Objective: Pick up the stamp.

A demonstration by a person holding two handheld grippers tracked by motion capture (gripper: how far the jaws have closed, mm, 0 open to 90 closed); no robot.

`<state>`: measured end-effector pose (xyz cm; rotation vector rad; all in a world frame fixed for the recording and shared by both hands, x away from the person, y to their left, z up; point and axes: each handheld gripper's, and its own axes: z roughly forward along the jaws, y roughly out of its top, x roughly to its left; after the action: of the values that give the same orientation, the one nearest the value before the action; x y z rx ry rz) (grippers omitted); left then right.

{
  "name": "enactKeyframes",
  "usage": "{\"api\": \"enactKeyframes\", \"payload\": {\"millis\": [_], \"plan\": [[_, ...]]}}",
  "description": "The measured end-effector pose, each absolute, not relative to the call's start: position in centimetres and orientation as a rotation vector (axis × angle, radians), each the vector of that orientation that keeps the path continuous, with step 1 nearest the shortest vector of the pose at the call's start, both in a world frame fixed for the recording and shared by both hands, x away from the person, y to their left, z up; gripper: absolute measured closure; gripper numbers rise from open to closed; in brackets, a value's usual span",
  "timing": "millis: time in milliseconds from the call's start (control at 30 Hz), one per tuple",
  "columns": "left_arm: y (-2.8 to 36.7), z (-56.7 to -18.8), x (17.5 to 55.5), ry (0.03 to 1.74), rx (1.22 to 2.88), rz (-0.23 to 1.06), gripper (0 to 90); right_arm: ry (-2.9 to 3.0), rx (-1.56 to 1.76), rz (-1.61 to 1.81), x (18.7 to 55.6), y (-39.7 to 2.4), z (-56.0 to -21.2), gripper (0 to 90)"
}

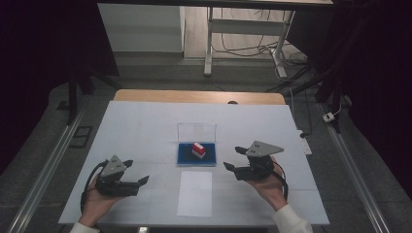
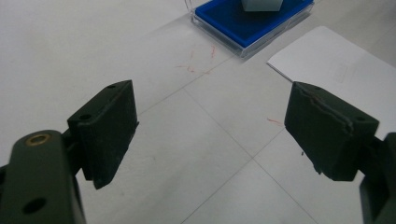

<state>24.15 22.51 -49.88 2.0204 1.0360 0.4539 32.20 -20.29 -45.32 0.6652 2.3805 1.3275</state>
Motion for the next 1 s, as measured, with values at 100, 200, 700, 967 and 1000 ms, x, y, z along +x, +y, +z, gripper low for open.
{"api": "enactKeyframes", "payload": {"millis": [100,200,700,967,1000], "plan": [[22.3,-50.0,24.2,1.032,2.03,0.452,17.6,2.386,0.66,1.326,32.4,-19.8,-45.3,29.6],[22.3,-50.1,24.4,1.033,2.033,0.447,17.6,2.391,0.655,1.323,32.8,-19.0,-45.2,29.7],[21.6,-50.3,24.8,1.018,2.06,0.432,17.7,2.428,0.663,1.322,34.2,-16.5,-45.3,29.9],[21.7,-50.3,24.8,1.018,2.061,0.434,17.8,2.472,0.646,1.29,35.1,-14.6,-45.7,29.8],[21.7,-50.3,24.8,1.018,2.061,0.435,17.8,2.478,0.646,1.284,35.2,-14.4,-45.6,29.8]]}}
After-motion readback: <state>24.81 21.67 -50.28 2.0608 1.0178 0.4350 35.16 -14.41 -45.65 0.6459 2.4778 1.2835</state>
